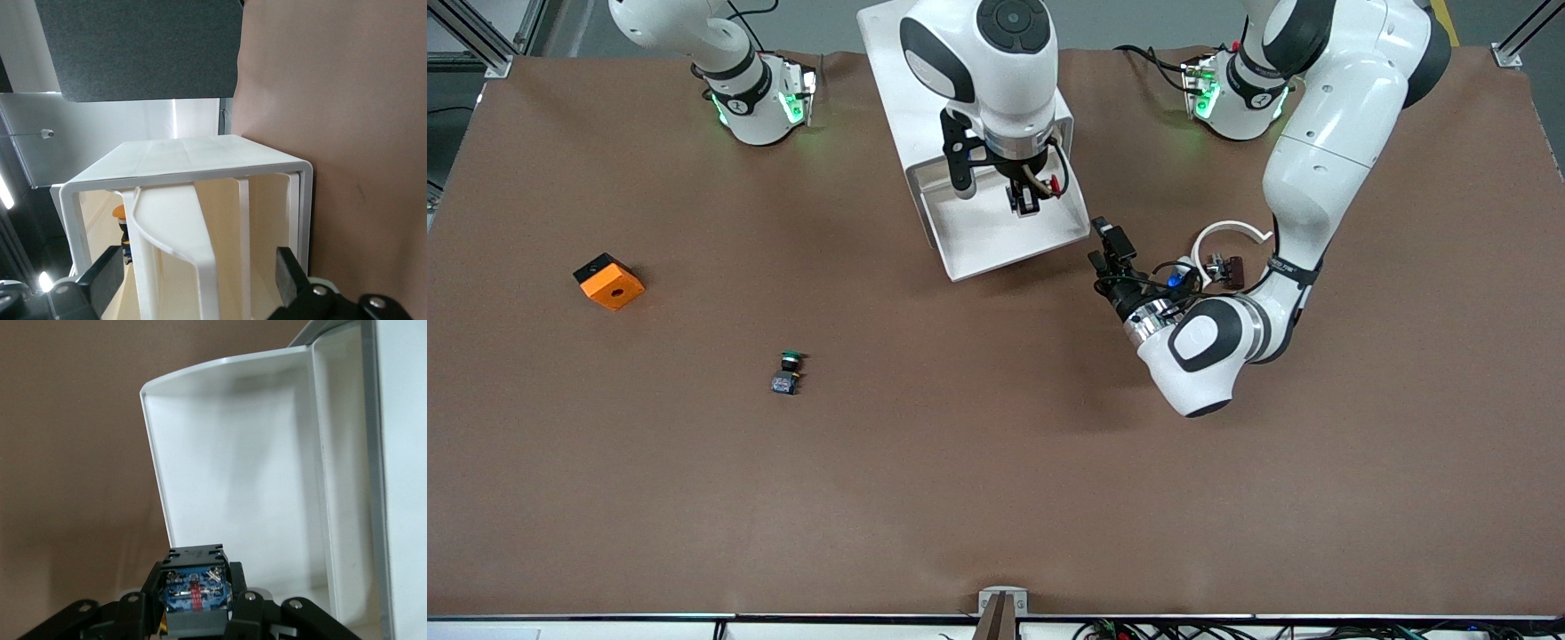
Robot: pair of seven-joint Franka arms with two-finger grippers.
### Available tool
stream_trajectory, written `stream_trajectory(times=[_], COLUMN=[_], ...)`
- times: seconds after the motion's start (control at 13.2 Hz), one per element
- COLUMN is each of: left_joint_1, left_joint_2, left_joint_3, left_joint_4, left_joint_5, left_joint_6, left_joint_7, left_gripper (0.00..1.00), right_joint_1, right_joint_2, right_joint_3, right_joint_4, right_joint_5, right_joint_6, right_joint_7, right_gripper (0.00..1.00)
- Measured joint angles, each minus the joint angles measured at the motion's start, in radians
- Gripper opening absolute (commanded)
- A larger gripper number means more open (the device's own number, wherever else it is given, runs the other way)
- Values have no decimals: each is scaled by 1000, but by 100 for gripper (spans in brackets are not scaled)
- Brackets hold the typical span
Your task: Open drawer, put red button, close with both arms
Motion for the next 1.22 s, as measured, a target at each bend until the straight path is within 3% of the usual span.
stream_trajectory(times=[0.53,1.22], left_joint_1=[1,-6], left_joint_2=[-125,-194], left_joint_3=[-18,-28], left_joint_4=[10,99], left_joint_5=[137,567], left_joint_6=[-8,89], left_joint_7=[134,600], left_gripper=[100,100], right_joint_1=[75,84], right_joint_2=[83,92], right_joint_3=[0,-4], right_joint_4=[-13,-99], right_joint_5=[-1,-29], right_joint_6=[129,182], right_joint_7=[26,25], right_gripper=[0,0])
